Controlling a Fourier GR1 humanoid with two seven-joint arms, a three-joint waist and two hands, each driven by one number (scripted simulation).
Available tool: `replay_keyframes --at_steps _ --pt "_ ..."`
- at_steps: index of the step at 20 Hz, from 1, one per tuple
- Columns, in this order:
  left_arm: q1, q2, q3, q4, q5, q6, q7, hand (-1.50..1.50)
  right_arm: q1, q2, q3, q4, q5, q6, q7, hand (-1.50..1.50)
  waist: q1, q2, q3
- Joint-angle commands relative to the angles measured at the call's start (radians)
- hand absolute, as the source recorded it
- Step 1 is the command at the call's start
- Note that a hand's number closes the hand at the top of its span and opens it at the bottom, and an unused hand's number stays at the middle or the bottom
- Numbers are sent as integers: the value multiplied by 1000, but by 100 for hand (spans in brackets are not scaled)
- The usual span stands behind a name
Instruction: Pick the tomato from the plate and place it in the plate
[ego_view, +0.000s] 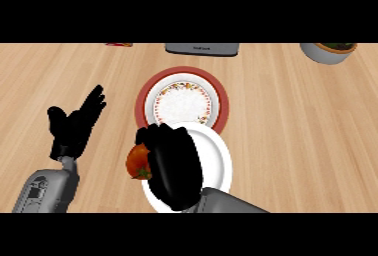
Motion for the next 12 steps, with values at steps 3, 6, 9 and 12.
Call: replay_keyframes --at_steps 3,6,9,12 --pt "1 8 7 -2 2 -9 -3 0 -188 1 8 137 -104 -196 219 150 -2 7 0" --pt "21 -18 -3 2 -17 15 -43 0 -268 1 19 241 -137 -253 243 150 -17 6 0" --pt "70 6 20 -23 8 -14 -55 0 -336 1 -62 375 -216 -250 158 150 -24 7 1" --pt "49 19 24 -25 4 -18 -27 0 -328 1 -65 484 -289 -297 81 150 -33 7 1"
